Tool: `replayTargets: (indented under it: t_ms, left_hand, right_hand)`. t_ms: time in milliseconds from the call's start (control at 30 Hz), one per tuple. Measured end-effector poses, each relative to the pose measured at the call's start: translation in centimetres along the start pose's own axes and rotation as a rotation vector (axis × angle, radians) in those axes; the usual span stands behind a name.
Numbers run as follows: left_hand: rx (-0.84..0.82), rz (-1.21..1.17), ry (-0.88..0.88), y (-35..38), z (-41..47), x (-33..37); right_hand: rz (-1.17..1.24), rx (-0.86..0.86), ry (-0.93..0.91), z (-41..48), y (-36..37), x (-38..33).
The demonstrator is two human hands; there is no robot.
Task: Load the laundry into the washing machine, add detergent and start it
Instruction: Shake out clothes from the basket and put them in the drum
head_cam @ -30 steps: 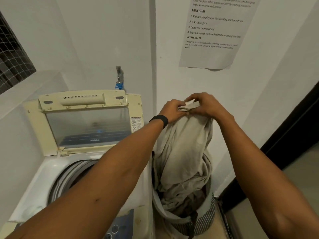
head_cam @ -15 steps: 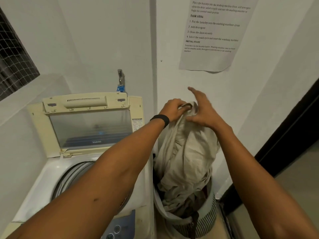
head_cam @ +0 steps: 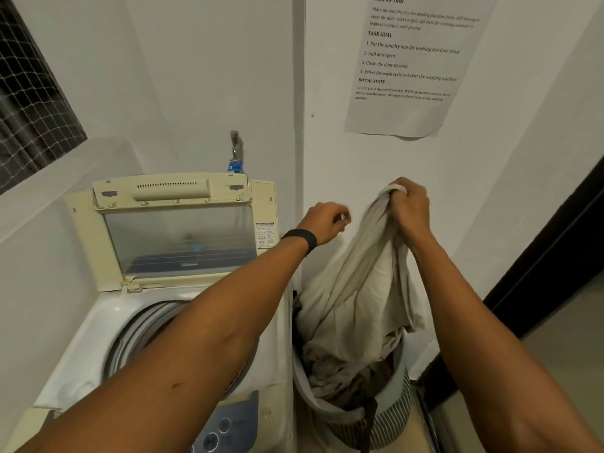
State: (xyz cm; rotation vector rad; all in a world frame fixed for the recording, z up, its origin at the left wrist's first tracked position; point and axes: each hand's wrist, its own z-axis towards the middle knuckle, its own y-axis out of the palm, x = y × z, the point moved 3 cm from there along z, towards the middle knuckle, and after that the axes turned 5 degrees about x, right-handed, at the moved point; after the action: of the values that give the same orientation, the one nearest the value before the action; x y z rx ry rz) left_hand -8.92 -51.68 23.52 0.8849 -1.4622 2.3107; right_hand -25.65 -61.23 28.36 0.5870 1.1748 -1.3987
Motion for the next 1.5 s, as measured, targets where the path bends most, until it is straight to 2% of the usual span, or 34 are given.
replayTargets:
  t_ms: [100,200,267,333,533,633,733,800,867,900,967,1000,1067,1267,1500]
  left_hand:
    - [0.007,-0.171,-0.166,0.8,-1.6,-2.2]
    - [-0.061,-0.356,-0.132,1.4,-1.6,0.1]
    - [-0.049,-0.306,-0.048,1.7,-0.9,2.2]
    - [0.031,-0.275,-0.019,1.8,-0.4,2.9]
    - [0.174,-0.084,0.046,1.6,-0.8,1.1]
    - [0.199,0.034,-0.057,2.3,-1.4,-0.8]
    - [0.338,-0.001,-0.298,1.6,-1.4,-3.7]
    - [0.435,-0.085,-0.332,0.0,-0.8,-3.4]
    - [0.455,-0.123,-0.193,-1.8,0.7,-0.6]
    - [0.414,-0.114,-0.092,-2.4,1.5,1.4]
    - [0.248,-0.102,0.069,-2.5,2.7,5.1]
    - [0.188,-0.111,0.111,-2.4,3.1,6.5]
    - [0.177,-0.166,0.118,-2.3,3.5,7.7]
    - [0.177,-0.341,0.005,0.1,1.1,4.9]
    - [0.258,-0.308,-0.072,2.1,-2.5,0.7]
  right_hand:
    - [0.177,0.068,0.121,1.1,-1.5,-0.5]
    - [0.159,0.024,0.128,1.0,-1.3,-0.8]
    - [0.118,-0.038,0.102,0.5,-0.5,-1.2]
    - [0.112,-0.055,0.076,0.2,-0.4,-1.9]
    - [0.102,0.059,0.066,0.5,-3.0,-2.3]
    - [0.14,0.163,0.049,0.3,-3.5,-2.9]
    - [0.073,0.252,0.021,0.0,-4.7,-2.8]
    - [-0.141,0.119,-0.025,-0.1,-5.0,-1.8]
    - [-0.49,-0.2,-0.088,-0.3,-4.0,-0.6]
    - [-0.565,-0.326,-0.103,-0.6,-3.1,-0.3]
    - [-0.401,-0.385,-0.184,-1.3,-1.2,-1.1]
    - [-0.262,-0.355,-0.239,-1.5,-0.4,-1.8]
    - [-0.115,-0.291,-0.301,-1.1,0.0,-2.4]
    - [-0.188,-0.003,-0.238,0.0,-3.1,-4.1]
    - [0.083,0.271,-0.087,0.4,-4.0,-5.1]
